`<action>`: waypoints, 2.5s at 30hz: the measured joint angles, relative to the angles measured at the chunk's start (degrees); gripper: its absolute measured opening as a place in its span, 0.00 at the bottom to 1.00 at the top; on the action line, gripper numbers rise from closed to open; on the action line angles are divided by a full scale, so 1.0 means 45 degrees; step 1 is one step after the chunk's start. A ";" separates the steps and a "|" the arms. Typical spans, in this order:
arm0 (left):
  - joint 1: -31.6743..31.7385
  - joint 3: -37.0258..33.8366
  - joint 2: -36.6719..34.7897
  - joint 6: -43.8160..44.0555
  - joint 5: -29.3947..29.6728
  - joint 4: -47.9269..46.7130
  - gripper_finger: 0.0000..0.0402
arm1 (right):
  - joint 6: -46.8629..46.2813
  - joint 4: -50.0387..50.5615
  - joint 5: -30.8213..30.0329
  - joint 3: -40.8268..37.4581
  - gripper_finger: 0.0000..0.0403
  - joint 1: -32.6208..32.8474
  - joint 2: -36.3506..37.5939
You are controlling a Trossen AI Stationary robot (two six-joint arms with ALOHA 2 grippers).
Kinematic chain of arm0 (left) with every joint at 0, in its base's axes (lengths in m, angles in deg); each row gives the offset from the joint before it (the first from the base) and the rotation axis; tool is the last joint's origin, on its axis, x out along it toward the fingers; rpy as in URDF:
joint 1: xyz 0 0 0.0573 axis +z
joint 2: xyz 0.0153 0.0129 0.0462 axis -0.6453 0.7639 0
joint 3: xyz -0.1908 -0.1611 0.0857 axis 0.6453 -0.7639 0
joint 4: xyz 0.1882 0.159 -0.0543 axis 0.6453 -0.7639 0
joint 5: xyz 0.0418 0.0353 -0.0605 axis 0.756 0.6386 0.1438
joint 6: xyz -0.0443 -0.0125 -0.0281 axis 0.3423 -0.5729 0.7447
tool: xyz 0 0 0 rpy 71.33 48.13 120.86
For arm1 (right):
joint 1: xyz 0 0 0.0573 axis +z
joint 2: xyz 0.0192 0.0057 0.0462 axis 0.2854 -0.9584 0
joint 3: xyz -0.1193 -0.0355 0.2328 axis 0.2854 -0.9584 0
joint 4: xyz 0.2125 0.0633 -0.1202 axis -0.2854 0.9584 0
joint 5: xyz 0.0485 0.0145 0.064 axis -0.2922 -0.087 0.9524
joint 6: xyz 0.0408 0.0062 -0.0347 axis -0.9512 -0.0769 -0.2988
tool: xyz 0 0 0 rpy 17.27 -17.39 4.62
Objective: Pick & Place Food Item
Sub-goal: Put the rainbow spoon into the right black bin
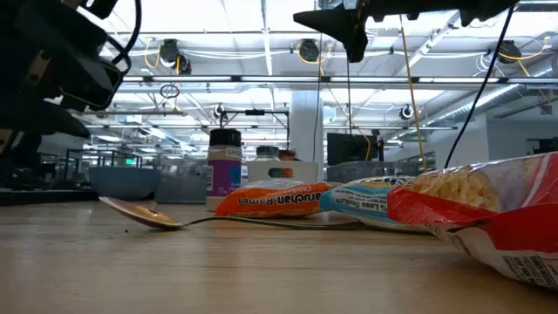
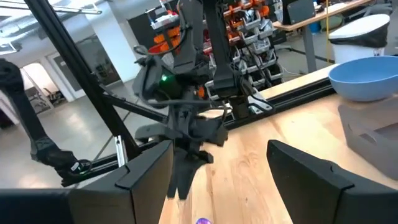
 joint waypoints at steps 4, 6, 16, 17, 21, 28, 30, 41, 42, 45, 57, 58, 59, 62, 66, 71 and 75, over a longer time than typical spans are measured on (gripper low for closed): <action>0.0004 0.0557 0.1120 0.0171 -0.0305 -0.0007 0.42 | 0.0003 0.0017 0.0181 -0.0004 0.63 0.0005 0.0005; 0.0010 0.0641 0.1567 0.0411 -0.0556 -0.0054 0.42 | -0.0006 0.0015 0.0363 -0.0001 0.63 0.0005 0.0008; 0.0107 0.0666 0.2370 0.1248 -0.0007 -0.0150 0.42 | -0.0170 0.0116 0.0665 -0.0004 0.63 0.0005 0.0008; 0.0178 0.0666 0.2370 0.1250 0.0027 -0.0237 0.42 | -0.0228 0.0142 0.0665 0.0001 0.63 0.0005 0.0008; 0.0524 0.0661 0.2370 0.1253 -0.0102 -0.0751 0.42 | -0.0281 0.0268 0.0670 -0.0003 0.63 0.0005 0.0008; 0.1074 0.0661 0.2370 0.1005 -0.0575 -0.0747 0.42 | -0.0282 0.0292 0.0670 0.0001 0.63 0.0005 0.0008; 0.1183 0.0661 0.2370 0.0878 -0.0853 -0.0754 0.42 | -0.0282 0.0292 0.0670 -0.0003 0.63 0.0005 0.0008; 0.1384 0.0661 0.2370 0.0738 -0.1353 -0.0784 0.42 | -0.0244 0.0292 0.0665 -0.0002 0.63 0.0005 0.0008; 0.1384 0.0661 0.2370 0.0738 -0.1355 -0.0803 0.42 | -0.0244 0.0292 0.0665 -0.0004 0.63 0.0005 0.0008; 0.1384 0.0661 0.2370 0.0743 -0.1350 -0.0826 0.42 | -0.0244 0.0292 0.0665 -0.0004 0.63 0.0005 0.0008; 0.1384 0.0651 0.2366 0.0878 -0.1345 -0.1413 0.42 | -0.0239 0.0291 0.0661 0.0001 0.63 0.0005 0.0008; 0.1384 0.0651 0.2369 0.0878 -0.1349 -0.1406 0.42 | -0.0239 0.0291 0.0661 -0.0003 0.63 0.0005 0.0008; 0.1384 0.0651 0.2366 0.0878 -0.1347 -0.1397 0.42 | -0.0239 0.0290 0.0661 0.0001 0.63 0.0005 0.0008; 0.1384 0.0651 0.2366 0.0917 -0.1347 -0.1408 0.42 | -0.0239 0.0290 0.0661 -0.0004 0.63 0.0005 0.0008; 0.1452 0.0651 0.2366 0.0917 -0.1350 -0.1395 0.42 | -0.0239 0.0287 0.0661 -0.0001 0.63 0.0005 0.0008; 0.1683 0.0651 0.2366 0.0915 -0.1350 -0.1210 0.42 | -0.0239 0.0287 0.0637 0.0001 0.63 0.0005 0.0008; 0.1738 0.0651 0.2366 0.0806 -0.1356 -0.1176 0.42 | -0.0239 0.0287 0.0627 -0.0002 0.63 0.0005 0.0008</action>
